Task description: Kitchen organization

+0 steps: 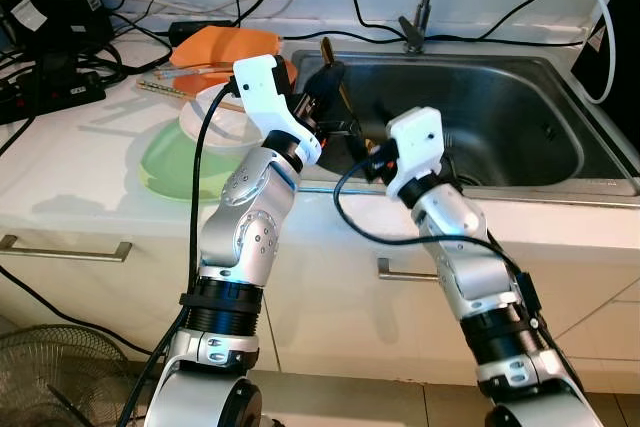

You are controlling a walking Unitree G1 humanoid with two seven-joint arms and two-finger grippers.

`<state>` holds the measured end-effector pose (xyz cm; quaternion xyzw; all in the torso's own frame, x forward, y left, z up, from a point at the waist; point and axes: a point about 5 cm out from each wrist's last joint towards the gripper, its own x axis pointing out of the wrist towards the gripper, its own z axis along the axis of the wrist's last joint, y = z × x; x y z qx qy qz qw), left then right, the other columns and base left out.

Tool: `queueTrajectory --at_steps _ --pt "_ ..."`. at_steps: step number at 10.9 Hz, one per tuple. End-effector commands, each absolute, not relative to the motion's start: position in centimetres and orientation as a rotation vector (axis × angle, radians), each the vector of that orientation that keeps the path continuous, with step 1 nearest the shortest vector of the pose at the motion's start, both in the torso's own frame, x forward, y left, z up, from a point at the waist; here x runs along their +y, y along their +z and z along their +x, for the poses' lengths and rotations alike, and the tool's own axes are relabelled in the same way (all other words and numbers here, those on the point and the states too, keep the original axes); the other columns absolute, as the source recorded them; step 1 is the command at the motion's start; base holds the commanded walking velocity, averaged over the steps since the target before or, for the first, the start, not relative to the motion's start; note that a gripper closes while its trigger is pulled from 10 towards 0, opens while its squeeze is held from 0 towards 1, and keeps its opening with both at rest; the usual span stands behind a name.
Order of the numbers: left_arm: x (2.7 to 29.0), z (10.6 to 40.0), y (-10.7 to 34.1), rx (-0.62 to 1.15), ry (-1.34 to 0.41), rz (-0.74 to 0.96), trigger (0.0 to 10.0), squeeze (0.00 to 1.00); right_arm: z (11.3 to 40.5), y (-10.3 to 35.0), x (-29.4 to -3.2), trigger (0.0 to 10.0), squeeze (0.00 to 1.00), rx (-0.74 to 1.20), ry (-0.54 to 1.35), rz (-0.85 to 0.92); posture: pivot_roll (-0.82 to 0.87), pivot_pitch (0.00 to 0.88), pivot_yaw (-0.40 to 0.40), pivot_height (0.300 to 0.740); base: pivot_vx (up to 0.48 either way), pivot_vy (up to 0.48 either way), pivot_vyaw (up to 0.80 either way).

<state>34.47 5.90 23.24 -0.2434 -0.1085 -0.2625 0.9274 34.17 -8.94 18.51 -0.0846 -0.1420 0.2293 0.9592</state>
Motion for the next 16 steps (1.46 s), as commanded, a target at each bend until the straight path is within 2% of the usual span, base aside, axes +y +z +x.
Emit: queueTrajectory --at_steps 1,5,6,7,16 --pt "5.51 34.06 23.56 -0.233 -0.565 -0.506 10.0 0.00 34.61 18.47 -9.13 10.0 0.00 -0.265 0.438 -0.178 0.11 0.000 0.032 0.740 0.000 0.000 0.00" --pt "5.38 33.84 23.52 -0.229 -0.588 -0.505 10.0 0.00 34.95 18.65 -8.86 10.0 0.00 -0.270 0.426 -0.158 0.12 0.000 0.034 0.740 0.000 0.000 0.00" --pt "5.33 33.80 23.54 -0.228 -0.595 -0.502 10.0 0.00 34.97 18.69 -8.70 2.9 0.00 -0.274 0.433 -0.149 0.12 0.000 0.035 0.740 0.000 0.000 0.00" --pt "5.23 33.76 23.56 -0.228 -0.599 -0.503 10.0 0.00 34.96 18.69 -8.64 0.0 0.00 -0.277 0.437 -0.153 0.12 0.000 0.036 0.740 0.000 0.000 0.00" --pt "5.27 33.94 23.37 -0.222 -0.585 -0.494 10.0 0.00 35.01 18.93 -8.73 0.0 0.00 -0.295 0.441 -0.132 0.11 0.000 0.036 0.740 0.000 0.000 0.00"
